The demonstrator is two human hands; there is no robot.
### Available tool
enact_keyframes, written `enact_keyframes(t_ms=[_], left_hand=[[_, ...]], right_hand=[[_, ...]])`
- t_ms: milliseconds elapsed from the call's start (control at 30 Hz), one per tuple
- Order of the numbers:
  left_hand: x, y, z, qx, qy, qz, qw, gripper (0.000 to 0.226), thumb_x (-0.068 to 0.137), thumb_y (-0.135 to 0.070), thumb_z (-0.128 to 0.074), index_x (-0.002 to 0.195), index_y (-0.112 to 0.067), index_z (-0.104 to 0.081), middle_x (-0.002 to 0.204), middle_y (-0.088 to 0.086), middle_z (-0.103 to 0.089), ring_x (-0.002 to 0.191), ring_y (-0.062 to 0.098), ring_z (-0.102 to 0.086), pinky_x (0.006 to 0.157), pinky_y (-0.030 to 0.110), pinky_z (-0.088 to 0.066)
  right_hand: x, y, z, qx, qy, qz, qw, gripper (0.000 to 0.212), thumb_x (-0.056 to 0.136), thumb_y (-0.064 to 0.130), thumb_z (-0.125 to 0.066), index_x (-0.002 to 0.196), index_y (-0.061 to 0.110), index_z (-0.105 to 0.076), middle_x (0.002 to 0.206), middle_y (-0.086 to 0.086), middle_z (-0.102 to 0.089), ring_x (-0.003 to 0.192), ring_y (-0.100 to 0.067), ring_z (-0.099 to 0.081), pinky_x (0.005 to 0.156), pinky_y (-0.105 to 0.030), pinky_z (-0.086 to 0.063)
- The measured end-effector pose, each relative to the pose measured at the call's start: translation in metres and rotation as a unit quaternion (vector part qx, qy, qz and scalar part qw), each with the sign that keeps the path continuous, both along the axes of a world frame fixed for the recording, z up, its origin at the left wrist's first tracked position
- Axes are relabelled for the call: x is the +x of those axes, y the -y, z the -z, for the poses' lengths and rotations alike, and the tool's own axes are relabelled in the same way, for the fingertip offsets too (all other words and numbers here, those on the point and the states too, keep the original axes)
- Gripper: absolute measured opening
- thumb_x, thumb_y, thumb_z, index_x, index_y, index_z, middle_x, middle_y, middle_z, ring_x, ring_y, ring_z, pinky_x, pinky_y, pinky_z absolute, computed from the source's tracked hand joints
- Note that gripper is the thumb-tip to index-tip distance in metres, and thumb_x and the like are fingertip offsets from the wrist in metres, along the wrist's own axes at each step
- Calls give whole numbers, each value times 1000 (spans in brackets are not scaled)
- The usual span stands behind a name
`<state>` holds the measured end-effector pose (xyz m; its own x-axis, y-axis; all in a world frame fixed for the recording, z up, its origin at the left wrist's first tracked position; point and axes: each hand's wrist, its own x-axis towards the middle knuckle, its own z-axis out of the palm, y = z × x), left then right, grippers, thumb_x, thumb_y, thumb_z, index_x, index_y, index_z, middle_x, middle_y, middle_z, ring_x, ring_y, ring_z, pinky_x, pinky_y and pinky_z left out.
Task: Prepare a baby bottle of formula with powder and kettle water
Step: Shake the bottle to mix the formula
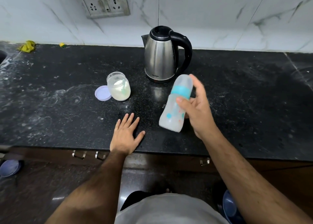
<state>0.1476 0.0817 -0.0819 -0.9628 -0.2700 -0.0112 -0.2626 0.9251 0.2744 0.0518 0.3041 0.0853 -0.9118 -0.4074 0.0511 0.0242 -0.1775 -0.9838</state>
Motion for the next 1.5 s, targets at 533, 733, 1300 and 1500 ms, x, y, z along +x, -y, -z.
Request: enact_keyframes(t_ms=[533,733,1300,1500], left_hand=[[0,0,1,1,-6,-3,1000,74,89,-67,-26,152,-28,-33,164,-4,-17,153,12,-5,125,40,-4],[0,-1,1,4,-8,-3,1000,75,89,-66,-26,152,-28,-33,164,-4,-17,153,12,-5,125,39,-3],[1,0,0,8,-9,-1,1000,75,89,-67,-25,153,-27,-32,164,-4,-16,152,11,-3,125,39,-2],[1,-1,-1,10,-11,-1,1000,75,89,-67,-24,153,-27,-32,164,-4,-16,152,11,-3,125,39,-2]], right_hand=[[0,4,-3,34,7,-56,998,80,82,13,-69,148,33,-28,112,-2,-68,88,-14,-70,75,-32,-58],[3,9,-6,-35,37,49,998,76,90,13,-66,151,29,-25,115,-9,-65,84,-9,-68,71,-28,-56],[10,9,-9,-8,25,-7,1000,69,88,11,-66,145,30,-32,101,5,-72,84,-10,-70,72,-29,-58],[10,8,-4,6,38,-16,999,74,84,20,-65,148,32,-29,100,3,-72,86,-13,-68,77,-35,-59]])
